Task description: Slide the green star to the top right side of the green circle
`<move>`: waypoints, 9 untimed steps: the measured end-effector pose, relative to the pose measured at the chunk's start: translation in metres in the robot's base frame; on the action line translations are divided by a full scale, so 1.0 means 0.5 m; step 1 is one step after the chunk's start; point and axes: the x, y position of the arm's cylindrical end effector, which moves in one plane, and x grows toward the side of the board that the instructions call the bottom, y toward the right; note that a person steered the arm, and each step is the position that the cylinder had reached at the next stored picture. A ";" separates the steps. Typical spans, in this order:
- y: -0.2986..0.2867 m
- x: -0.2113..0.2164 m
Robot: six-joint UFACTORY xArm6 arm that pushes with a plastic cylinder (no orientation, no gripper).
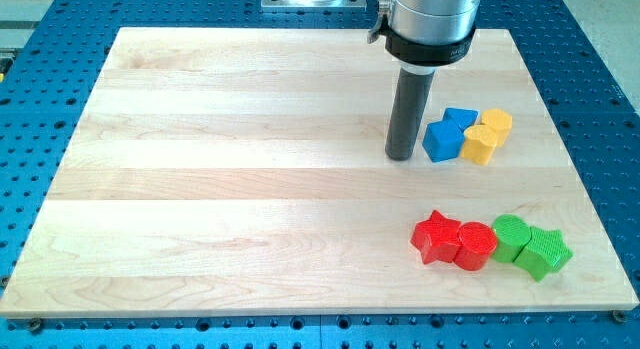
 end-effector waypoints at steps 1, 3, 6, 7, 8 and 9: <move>0.000 0.001; 0.000 0.029; -0.006 0.106; -0.001 0.106; -0.001 0.107; -0.001 0.116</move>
